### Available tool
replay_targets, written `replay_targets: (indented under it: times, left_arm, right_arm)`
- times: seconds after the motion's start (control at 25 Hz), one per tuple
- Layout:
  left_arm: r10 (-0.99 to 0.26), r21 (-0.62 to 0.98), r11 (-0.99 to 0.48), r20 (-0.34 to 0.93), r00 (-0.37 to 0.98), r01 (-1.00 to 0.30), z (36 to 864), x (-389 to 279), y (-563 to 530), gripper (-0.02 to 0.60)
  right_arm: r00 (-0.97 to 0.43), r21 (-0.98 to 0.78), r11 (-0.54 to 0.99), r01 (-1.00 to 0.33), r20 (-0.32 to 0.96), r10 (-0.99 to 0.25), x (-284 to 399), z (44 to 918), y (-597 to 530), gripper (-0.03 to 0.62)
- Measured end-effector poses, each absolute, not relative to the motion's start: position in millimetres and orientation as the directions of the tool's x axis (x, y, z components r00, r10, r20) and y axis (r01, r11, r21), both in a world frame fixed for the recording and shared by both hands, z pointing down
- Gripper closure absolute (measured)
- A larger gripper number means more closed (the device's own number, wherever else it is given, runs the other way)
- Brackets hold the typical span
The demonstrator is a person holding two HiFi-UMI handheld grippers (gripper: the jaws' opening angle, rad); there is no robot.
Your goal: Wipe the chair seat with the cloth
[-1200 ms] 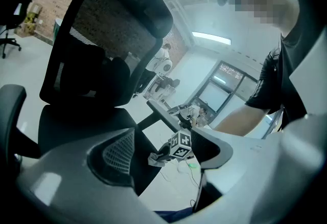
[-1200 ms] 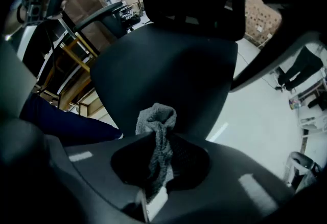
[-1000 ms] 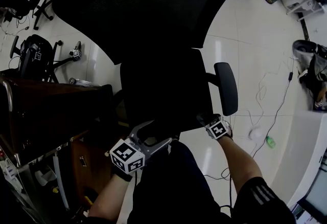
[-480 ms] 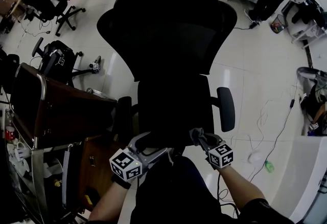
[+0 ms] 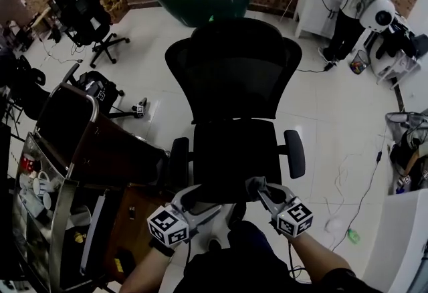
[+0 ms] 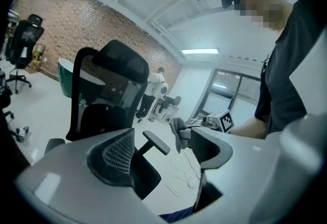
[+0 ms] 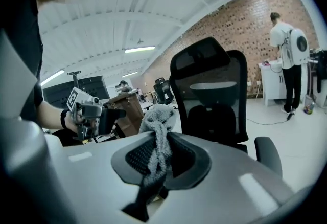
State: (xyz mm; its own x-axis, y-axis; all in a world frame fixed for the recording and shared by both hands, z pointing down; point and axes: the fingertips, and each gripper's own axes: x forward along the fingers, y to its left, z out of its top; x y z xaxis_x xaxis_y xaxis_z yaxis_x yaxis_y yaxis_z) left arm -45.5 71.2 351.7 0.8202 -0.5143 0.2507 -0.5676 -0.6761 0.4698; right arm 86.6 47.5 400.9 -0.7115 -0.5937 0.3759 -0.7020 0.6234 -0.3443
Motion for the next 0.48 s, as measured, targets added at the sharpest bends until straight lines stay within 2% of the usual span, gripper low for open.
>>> replay_targets:
  times: [0.48]
  left_arm:
    - [-0.487, 0.415, -0.747, 0.19, 0.853, -0.519, 305.9, -99.5, 243.8, 0.21]
  right_arm:
    - [-0.587, -0.409, 0.467, -0.784, 0.244, -0.772, 57.7, 326.5, 206.6, 0.545]
